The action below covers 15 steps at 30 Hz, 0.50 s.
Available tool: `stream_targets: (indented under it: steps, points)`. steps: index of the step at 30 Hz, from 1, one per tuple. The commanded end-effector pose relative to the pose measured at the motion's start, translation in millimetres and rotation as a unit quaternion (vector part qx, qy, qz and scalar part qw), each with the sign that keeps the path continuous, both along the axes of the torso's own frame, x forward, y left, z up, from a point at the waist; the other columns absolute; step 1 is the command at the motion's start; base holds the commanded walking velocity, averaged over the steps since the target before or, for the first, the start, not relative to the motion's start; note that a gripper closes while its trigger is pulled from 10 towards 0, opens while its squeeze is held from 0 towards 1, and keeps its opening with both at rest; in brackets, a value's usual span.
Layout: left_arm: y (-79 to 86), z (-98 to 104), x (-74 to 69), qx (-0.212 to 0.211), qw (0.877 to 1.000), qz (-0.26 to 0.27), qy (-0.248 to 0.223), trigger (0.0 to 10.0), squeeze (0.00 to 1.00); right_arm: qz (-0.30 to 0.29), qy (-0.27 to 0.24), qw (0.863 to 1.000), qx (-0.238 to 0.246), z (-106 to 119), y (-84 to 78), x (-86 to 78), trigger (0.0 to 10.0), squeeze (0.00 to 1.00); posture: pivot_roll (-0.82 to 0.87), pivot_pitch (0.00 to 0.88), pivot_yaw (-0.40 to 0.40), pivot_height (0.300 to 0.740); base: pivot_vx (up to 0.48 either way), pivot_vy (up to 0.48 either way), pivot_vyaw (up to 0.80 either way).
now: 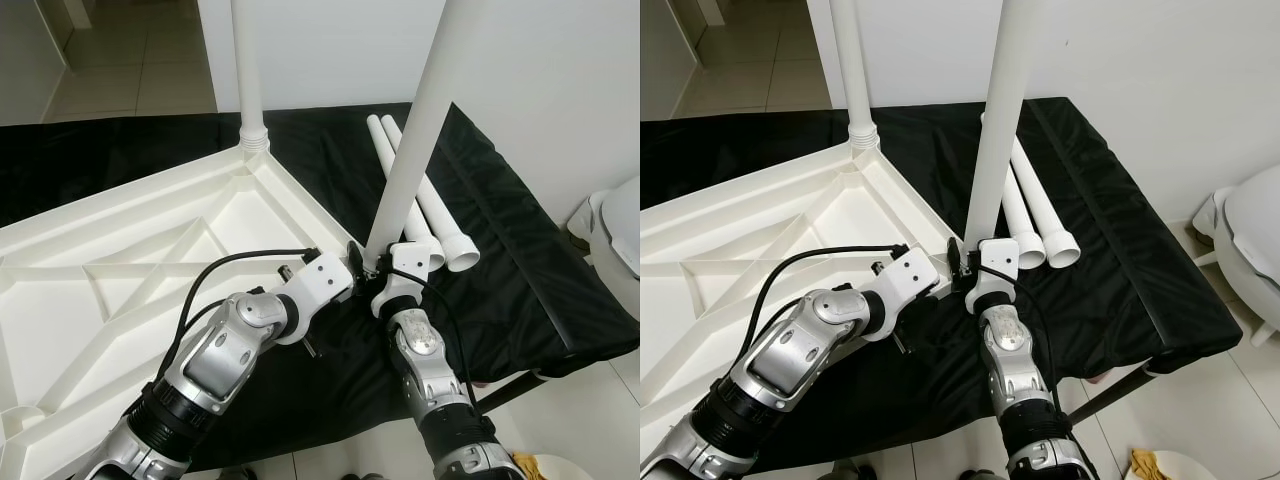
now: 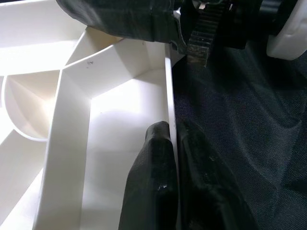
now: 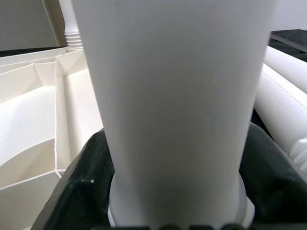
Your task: Building children table
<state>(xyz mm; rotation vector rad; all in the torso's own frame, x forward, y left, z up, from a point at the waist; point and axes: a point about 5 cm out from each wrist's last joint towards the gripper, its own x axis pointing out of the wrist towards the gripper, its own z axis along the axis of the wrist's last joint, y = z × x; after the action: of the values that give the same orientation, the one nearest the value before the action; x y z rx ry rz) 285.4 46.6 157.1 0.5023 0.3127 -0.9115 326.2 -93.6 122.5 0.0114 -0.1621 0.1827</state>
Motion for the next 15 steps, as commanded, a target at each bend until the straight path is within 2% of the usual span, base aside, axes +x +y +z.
stream_targets:
  steps: [1, 2, 5, 6, 7, 9, 12, 13, 14, 15]
  points:
    - [-11.7, 15.8, -3.3, -0.020, 0.999, -0.034, -0.034, 10.0, 0.00, -0.008, 0.061, 0.998, -0.011, -22.6, 0.2, -5.5, 5.4, 0.00, -0.02, 0.119, -0.007, 0.740, 0.000, 0.000, 0.00]
    - [-11.0, 16.1, -2.9, -0.019, 0.999, -0.032, -0.035, 10.0, 0.00, -0.003, 0.062, 0.998, -0.016, -22.2, -2.8, -4.5, 10.0, 0.66, -0.01, 0.118, -0.006, 0.740, 0.000, 0.000, 0.00]
    - [-11.0, 16.1, -2.9, -0.019, 0.999, -0.032, -0.035, 10.0, 0.00, -0.003, 0.062, 0.998, -0.016, -22.2, -2.8, -4.5, 10.0, 0.66, -0.01, 0.118, -0.006, 0.740, 0.000, 0.000, 0.00]
    - [-10.4, 16.2, -2.6, -0.019, 0.999, -0.031, -0.035, 10.0, 0.00, 0.002, 0.063, 0.998, -0.015, -21.7, -5.5, -3.7, 10.0, 0.93, -0.01, 0.119, -0.005, 0.740, 0.000, 0.000, 0.00]
    - [-10.1, 16.2, -2.9, -0.019, 0.999, -0.030, -0.035, 10.0, 0.00, 0.014, 0.056, 0.998, -0.018, -19.7, -9.5, -3.1, 10.0, 1.00, -0.01, 0.119, -0.004, 0.740, 0.000, 0.000, 0.00]
    - [-10.1, 16.2, -2.9, -0.019, 0.999, -0.030, -0.035, 10.0, 0.00, 0.014, 0.056, 0.998, -0.018, -19.7, -9.5, -3.1, 10.0, 1.00, -0.01, 0.119, -0.004, 0.740, 0.000, 0.000, 0.00]
    - [-10.0, 15.9, -3.1, -0.019, 0.999, -0.031, -0.034, 10.0, 0.00, 0.043, 0.035, 0.998, -0.041, -12.3, -23.0, -0.8, 10.0, 1.00, -0.02, 0.120, -0.004, 0.740, 0.000, 0.000, 0.00]
    - [-10.1, 16.0, -2.8, -0.019, 0.999, -0.030, -0.034, 10.0, 0.00, 0.053, 0.029, 0.997, -0.050, -10.5, -26.5, -0.1, 10.0, 0.73, -0.02, 0.120, -0.004, 0.740, 0.000, 0.000, 0.00]
    - [-10.1, 16.0, -2.8, -0.019, 0.999, -0.030, -0.034, 10.0, 0.00, 0.053, 0.029, 0.997, -0.050, -10.5, -26.5, -0.1, 10.0, 0.73, -0.02, 0.120, -0.004, 0.740, 0.000, 0.000, 0.00]
    - [-10.4, 16.4, -2.6, -0.020, 0.999, -0.031, -0.035, 10.0, 0.00, 0.075, 0.023, 0.995, -0.061, -8.4, -29.9, 0.6, 10.0, 0.12, -0.02, 0.119, -0.003, 0.740, 0.000, 0.000, 0.00]
